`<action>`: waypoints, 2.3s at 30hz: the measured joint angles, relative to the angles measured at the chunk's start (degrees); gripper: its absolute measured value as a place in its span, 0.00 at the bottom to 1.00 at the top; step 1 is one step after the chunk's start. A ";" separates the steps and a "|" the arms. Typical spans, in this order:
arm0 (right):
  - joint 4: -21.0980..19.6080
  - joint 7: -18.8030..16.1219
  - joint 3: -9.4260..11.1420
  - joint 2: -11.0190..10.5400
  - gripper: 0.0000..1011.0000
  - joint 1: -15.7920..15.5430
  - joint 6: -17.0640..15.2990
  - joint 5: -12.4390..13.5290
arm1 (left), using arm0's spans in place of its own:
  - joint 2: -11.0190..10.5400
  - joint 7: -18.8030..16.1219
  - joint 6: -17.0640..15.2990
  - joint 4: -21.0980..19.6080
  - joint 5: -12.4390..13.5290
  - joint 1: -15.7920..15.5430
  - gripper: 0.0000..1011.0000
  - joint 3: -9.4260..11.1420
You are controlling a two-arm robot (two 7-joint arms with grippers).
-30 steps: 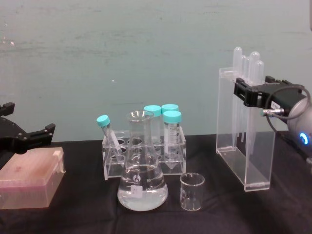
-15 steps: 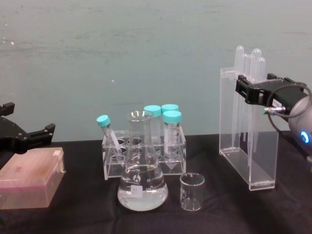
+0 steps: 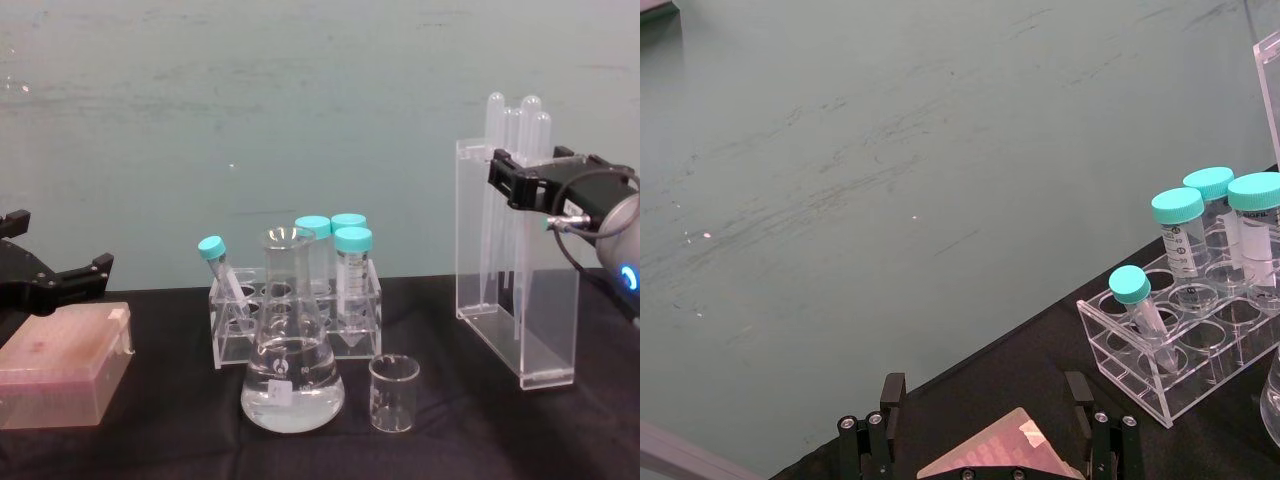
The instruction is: Place the experimental apparatus aside using one hand.
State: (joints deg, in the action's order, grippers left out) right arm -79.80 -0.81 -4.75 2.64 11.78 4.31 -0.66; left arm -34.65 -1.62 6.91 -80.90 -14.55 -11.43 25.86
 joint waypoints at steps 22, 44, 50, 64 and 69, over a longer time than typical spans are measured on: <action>0.73 0.14 0.72 -0.04 0.61 0.51 1.88 -0.16 | 0.00 0.00 0.00 0.00 0.00 0.00 0.99 0.00; 0.70 -0.03 1.79 -1.05 0.61 0.57 3.44 -0.65 | 0.00 0.00 0.00 0.00 0.00 0.00 0.99 0.00; 0.61 -0.33 2.21 -1.47 0.61 0.49 3.81 -0.61 | 0.00 0.00 0.00 0.00 0.00 0.00 0.99 0.00; 0.57 -1.98 3.23 -3.04 0.61 0.50 4.98 0.46 | 0.00 0.00 0.00 0.00 0.00 0.00 0.99 0.00; 0.57 -2.81 3.56 -3.74 0.61 0.50 5.33 1.11 | 0.00 0.00 0.00 0.00 0.00 0.00 0.99 0.00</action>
State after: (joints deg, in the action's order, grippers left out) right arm -79.24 -3.62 -1.19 -1.10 12.28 9.64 0.46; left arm -34.65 -1.62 6.91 -80.90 -14.55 -11.43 25.86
